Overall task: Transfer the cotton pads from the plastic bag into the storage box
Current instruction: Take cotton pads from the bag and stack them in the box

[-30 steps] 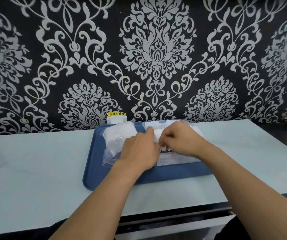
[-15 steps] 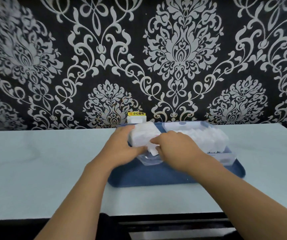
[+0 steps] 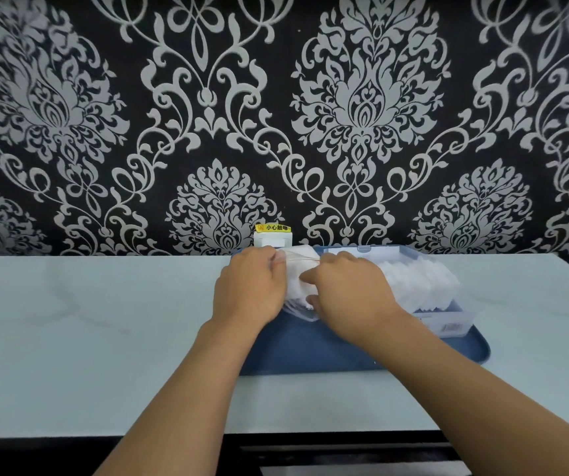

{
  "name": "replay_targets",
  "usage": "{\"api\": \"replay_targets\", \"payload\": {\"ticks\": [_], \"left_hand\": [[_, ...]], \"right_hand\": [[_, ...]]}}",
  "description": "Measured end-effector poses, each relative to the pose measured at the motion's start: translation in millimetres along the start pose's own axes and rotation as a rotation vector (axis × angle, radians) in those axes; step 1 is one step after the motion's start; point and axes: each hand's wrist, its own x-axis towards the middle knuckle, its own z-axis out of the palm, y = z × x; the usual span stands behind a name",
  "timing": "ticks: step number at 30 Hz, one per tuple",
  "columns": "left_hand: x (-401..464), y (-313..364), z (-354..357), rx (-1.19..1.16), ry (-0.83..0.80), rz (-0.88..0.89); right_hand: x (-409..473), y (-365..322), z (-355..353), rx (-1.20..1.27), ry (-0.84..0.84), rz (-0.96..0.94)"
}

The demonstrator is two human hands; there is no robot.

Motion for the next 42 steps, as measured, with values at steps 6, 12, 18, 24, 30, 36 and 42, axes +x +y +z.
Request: {"api": "replay_targets", "payload": {"ticks": [6,12,18,24,30,36,42], "left_hand": [[-3.5,8.0,-4.2,-0.061,-0.002,-0.023],[-2.5,5.1,-2.6,-0.128,-0.005,-0.019],[-4.8,6.8,0.2,-0.222,-0.021,0.016],[-10.9,9.6,0.9,-0.29,0.011,-0.014],[-10.5,11.4,1.2,-0.304,0.044,-0.019],[-10.3,9.1,1.1,-0.368,0.064,-0.034],[-8.1,5.7,2.5,-0.339,0.04,-0.043]], "right_hand": [[3.3,7.6,3.0,0.119,0.037,-0.02],[11.2,6.2,0.6,0.281,0.034,0.006],[15.1,0.0,-6.7,0.252,-0.014,0.008],[20.4,-4.9,-8.7,0.261,-0.059,0.06],[21.8,-6.8,-10.0,0.294,-0.065,0.062],[22.6,-3.1,0.6,0.345,0.021,0.066],[16.5,2.5,6.5,0.55,-0.05,0.06]]}}
